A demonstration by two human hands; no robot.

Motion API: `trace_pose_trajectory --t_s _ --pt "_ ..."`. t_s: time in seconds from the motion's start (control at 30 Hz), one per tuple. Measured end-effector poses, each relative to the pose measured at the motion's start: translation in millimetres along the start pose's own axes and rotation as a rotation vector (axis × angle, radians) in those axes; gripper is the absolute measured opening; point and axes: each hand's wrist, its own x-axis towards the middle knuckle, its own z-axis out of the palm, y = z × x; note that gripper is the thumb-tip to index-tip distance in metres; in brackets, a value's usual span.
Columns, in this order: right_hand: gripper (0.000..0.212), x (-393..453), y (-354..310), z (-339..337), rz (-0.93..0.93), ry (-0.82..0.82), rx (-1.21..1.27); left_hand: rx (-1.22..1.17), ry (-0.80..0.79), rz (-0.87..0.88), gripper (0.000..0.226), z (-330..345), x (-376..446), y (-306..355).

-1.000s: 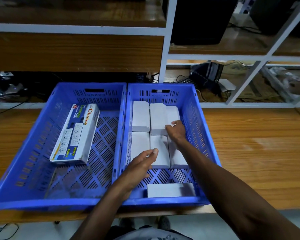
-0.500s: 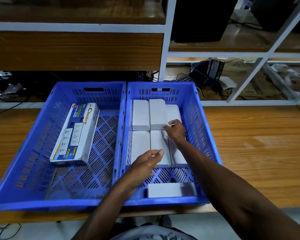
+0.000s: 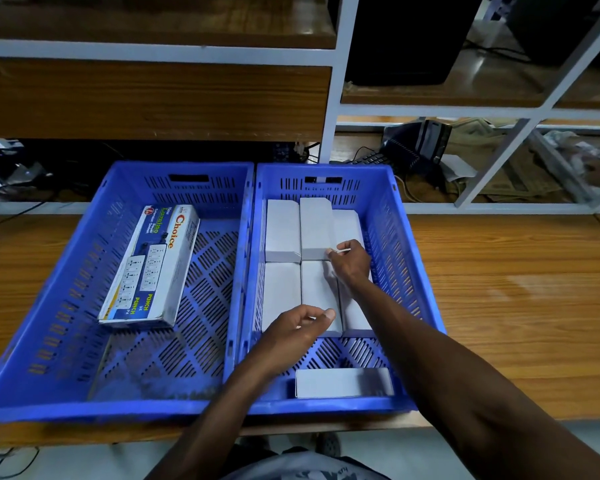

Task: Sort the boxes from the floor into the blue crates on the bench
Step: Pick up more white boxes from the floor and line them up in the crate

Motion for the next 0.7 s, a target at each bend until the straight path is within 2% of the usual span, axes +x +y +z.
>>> trace_pose_trajectory --t_s 0.1,0.2,0.33,0.4,0.57,0.63,0.7 --pt "0.025 -1 -1 -2 0.018 -0.015 0.002 0.186 -0.003 0.02 0.045 -1 6 -4" --pt "0.027 -4 -4 -9 0.019 -0.052 -0.013 0.332 -0.072 0.012 0.052 0 11 -7" --pt "0.02 -10 -13 -31 -0.02 -0.063 -0.092 0.485 -0.119 -0.034 0.049 1 16 -13" --pt "0.014 -19 -20 -46 -0.047 -0.152 -0.238 0.541 -0.117 -0.066 0.055 2 18 -16" --pt "0.033 -63 -28 -89 -0.024 -0.577 -0.671 0.709 -0.149 -0.147 0.078 6 23 -18" --pt "0.042 -83 -23 -101 -0.027 -0.623 -0.776 0.754 -0.176 -0.188 0.083 9 24 -20" --pt "0.053 -100 -13 -107 -0.086 -0.585 -0.941 0.762 -0.191 -0.206 0.078 11 24 -22"
